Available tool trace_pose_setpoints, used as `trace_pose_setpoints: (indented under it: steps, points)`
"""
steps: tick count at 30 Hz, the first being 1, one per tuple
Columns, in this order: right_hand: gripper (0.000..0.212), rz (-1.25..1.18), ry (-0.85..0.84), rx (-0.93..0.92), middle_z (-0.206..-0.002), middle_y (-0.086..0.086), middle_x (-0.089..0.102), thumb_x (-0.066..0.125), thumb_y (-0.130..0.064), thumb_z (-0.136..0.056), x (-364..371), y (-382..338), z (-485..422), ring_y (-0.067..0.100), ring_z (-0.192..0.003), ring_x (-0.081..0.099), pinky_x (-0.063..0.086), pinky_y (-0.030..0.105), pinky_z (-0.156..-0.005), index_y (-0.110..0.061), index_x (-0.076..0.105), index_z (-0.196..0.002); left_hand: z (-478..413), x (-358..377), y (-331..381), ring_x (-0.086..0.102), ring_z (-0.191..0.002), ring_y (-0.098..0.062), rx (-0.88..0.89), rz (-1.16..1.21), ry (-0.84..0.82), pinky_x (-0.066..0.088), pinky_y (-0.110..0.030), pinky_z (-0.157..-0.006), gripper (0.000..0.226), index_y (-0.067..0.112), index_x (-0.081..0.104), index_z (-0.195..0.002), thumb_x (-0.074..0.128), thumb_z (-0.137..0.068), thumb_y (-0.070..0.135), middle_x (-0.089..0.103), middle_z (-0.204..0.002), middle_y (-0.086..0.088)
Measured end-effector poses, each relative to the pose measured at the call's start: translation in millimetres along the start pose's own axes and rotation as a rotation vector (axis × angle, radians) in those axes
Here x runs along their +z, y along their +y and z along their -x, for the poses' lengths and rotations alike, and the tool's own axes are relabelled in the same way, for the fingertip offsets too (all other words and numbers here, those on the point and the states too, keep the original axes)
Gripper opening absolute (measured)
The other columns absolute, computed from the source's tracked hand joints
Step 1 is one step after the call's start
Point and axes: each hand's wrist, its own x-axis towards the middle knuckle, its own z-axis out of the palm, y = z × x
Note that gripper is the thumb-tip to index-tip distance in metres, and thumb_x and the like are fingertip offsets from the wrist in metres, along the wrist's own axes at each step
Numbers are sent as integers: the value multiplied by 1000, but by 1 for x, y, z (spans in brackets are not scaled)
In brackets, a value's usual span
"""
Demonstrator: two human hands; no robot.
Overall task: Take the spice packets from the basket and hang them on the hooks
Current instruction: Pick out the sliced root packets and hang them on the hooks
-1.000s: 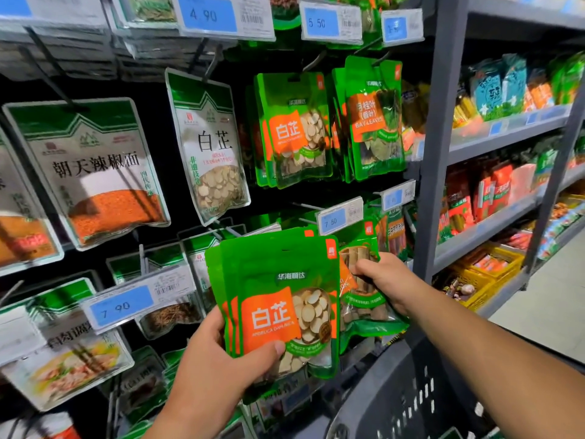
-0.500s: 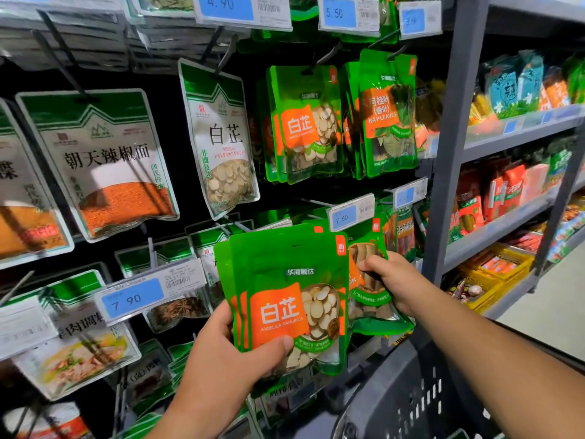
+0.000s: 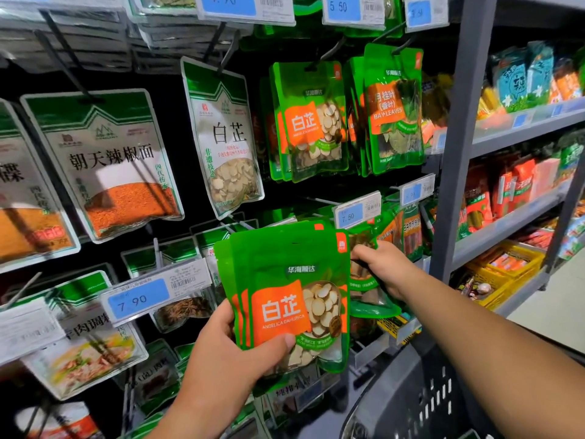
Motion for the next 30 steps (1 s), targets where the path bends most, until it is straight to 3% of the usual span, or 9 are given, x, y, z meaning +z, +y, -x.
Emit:
trace_pose_setpoints:
  steps: [4,7,10,14,19,21,24,28,30]
  points:
    - [48,25,1,19,-90,11,78,79,-44,-63,9,6,-12,32,-92,73,58,49,-87,-6,73,-92,1,1,0,75,-77,-11,7,-9,9,57,-19,-59,52,31,66,-105,92,-67,7,78,-90,10]
    - [17,47,39,18,-81,9,72,74,-22,-86,13,0,-6,28,-82,66,52,35,-71,-7,67,-83,2,0,1,74,-72,-7,7,-9,12,55,-14,-55,51,29,65,-104,90,-68,2,77,-85,14]
    - [14,52,36,10,-77,5,71,75,-22,-86,9,4,-4,24,-78,65,49,33,-70,-9,69,-84,4,-2,1,74,-70,-6,5,-8,22,53,-12,-53,50,26,65,-106,89,-69,1,77,-84,14]
    - [40,136,6,-41,-103,4,78,86,-36,-75,-5,10,3,27,-100,72,55,48,-98,-9,76,-103,5,-7,-2,75,-71,-9,0,2,32,54,-13,-54,49,25,66,-107,89,-69,2,78,-86,11]
    - [62,184,116,-75,-128,4,66,82,-37,-85,-21,10,28,22,-112,65,54,43,-100,-12,59,-137,9,-6,-5,74,-69,-10,-4,22,34,53,-12,-53,47,24,65,-107,90,-70,6,77,-85,12]
    - [47,244,204,-147,-118,0,68,77,-40,-89,-21,8,48,16,-102,65,53,33,-86,-17,64,-128,12,-5,-5,74,-68,-11,-9,31,26,52,-13,-52,47,22,64,-107,89,-71,6,77,-84,11]
    - [19,134,174,-221,-102,-2,71,69,-46,-93,-9,-6,87,20,-99,69,59,47,-90,-28,71,-96,15,-1,-4,75,-70,-13,-12,47,8,55,-18,-55,49,23,64,-109,90,-71,9,78,-85,9]
    - [37,68,-22,-255,-88,-10,72,65,-68,-80,12,-27,142,13,-98,69,57,50,-93,-31,70,-79,22,6,0,74,-66,-17,-15,86,-22,55,-20,-55,48,23,63,-110,89,-72,8,78,-85,4]
    - [32,24,-104,-251,-78,-4,70,77,-55,-82,19,-30,161,8,-81,69,60,37,-77,-26,66,-72,27,8,3,74,-66,-18,-15,108,-26,55,-22,-55,49,21,64,-110,89,-71,8,78,-85,2]
